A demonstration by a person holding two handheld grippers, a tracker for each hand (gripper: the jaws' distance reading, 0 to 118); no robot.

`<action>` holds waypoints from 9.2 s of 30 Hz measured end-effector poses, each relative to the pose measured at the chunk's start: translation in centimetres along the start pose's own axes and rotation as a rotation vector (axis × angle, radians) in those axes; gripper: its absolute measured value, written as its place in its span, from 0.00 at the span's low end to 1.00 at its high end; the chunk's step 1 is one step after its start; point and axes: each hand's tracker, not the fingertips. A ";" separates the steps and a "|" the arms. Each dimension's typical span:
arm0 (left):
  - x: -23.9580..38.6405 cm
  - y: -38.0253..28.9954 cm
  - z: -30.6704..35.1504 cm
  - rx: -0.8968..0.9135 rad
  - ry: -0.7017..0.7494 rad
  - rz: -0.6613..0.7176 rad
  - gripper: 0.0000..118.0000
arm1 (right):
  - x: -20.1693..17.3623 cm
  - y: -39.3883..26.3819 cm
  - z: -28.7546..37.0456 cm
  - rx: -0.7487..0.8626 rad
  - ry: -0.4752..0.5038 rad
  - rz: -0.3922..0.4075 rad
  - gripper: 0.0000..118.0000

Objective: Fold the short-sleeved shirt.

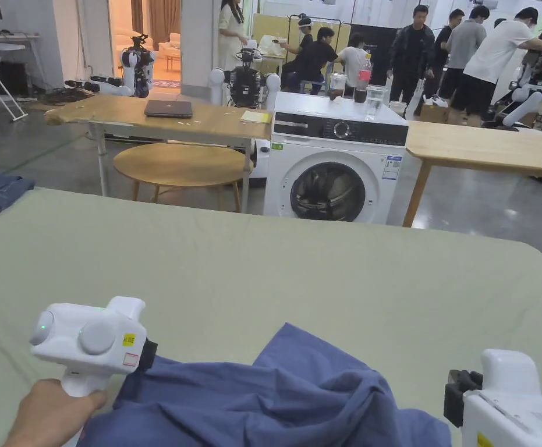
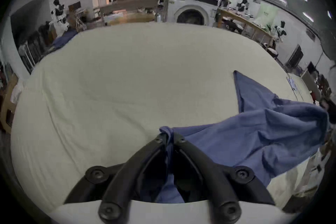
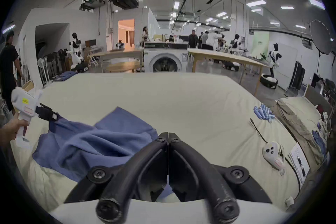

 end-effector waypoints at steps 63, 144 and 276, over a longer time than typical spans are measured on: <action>-12.6 19.7 25.5 0.518 0.266 0.162 0.00 | 2.2 30.0 1.2 0.344 -0.100 0.072 0.05; -3.1 -14.9 17.8 0.238 0.173 0.227 0.00 | -14.1 -5.0 6.7 0.228 0.120 0.013 0.00; -6.6 23.9 25.6 0.582 0.226 0.032 0.00 | 0.3 32.0 0.1 0.382 -0.076 0.079 0.03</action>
